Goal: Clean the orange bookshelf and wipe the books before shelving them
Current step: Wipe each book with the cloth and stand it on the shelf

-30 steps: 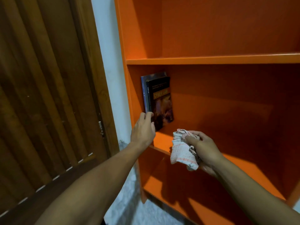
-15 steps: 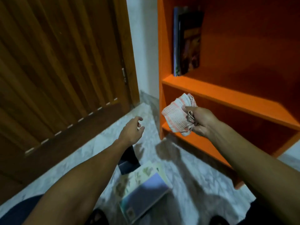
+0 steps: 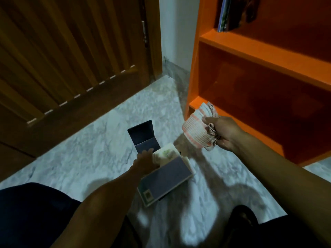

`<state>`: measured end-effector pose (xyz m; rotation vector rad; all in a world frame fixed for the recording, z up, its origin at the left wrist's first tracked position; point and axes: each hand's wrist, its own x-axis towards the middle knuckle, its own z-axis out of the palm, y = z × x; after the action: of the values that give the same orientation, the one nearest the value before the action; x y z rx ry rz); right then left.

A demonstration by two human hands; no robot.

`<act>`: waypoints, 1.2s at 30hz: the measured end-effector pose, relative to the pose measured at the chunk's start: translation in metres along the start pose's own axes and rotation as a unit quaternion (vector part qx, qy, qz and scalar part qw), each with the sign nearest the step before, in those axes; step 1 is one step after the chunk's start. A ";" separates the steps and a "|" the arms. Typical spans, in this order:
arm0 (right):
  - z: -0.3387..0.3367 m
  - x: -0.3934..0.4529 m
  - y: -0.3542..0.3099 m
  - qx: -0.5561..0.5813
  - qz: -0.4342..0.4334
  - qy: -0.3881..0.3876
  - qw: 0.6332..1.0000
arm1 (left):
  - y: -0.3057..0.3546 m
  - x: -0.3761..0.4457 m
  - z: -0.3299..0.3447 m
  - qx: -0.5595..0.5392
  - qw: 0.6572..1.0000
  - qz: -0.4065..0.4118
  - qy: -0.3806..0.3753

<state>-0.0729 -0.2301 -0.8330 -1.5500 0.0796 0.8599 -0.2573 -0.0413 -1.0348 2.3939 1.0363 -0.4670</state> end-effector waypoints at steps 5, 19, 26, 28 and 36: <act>-0.004 0.015 0.008 0.016 -0.004 -0.013 1.000 | 0.015 0.016 0.004 0.066 0.998 0.002 0.002; -0.002 0.010 -0.001 0.151 0.065 -0.046 0.985 | 0.034 0.031 -0.008 -0.002 0.995 0.076 0.067; 0.002 -0.012 -0.017 0.259 0.087 -0.078 0.959 | 0.048 0.000 -0.095 -0.142 0.977 0.134 0.084; 0.004 -0.020 -0.022 0.269 0.074 -0.088 0.956 | 0.057 -0.015 -0.126 -0.186 0.965 0.148 0.115; 0.005 -0.050 -0.049 0.182 -0.167 0.036 0.968 | 0.091 -0.083 -0.244 -0.403 0.887 0.173 0.144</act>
<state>-0.0851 -0.2366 -0.7642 -1.2023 0.0251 0.4899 -0.2156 -0.0080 -0.7665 1.8266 0.6860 0.4031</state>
